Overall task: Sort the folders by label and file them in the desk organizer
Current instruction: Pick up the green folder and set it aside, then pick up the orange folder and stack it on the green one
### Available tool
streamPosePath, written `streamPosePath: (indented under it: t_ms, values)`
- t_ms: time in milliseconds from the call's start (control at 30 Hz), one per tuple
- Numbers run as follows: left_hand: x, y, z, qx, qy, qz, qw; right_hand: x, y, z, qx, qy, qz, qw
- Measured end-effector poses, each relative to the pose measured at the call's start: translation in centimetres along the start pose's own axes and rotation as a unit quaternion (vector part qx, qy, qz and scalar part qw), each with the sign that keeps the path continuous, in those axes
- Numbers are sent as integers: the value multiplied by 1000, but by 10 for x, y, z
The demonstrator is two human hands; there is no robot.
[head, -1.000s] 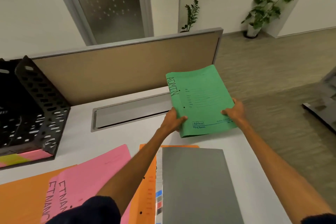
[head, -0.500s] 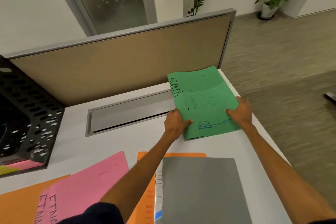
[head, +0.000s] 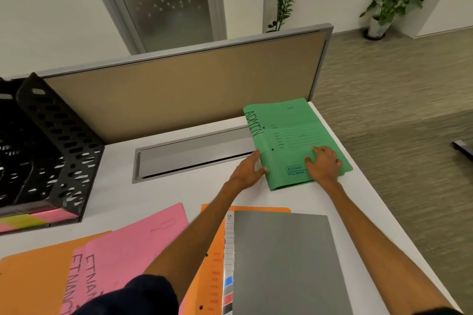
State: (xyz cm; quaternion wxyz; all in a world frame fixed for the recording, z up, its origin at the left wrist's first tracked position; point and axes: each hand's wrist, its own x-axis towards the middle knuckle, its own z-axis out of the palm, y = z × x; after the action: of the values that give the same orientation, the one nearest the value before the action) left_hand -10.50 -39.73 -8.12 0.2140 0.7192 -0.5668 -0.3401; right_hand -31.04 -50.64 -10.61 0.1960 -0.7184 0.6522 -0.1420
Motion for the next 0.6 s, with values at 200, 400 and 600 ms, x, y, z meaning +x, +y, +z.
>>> streamPosePath:
  t_ms: [200,400,600]
  values:
    - [-50,-3,-19,-29,101,-56,993,-43,-46,-8,64,-35,-38,997]
    - [-126,-23,-45,-66,185,-62,979,-107,-113,-2,106,-79,-107,986]
    - [-200,-60,-74,-67,234,-78,967,-173,-172,15,133,-118,-172,969]
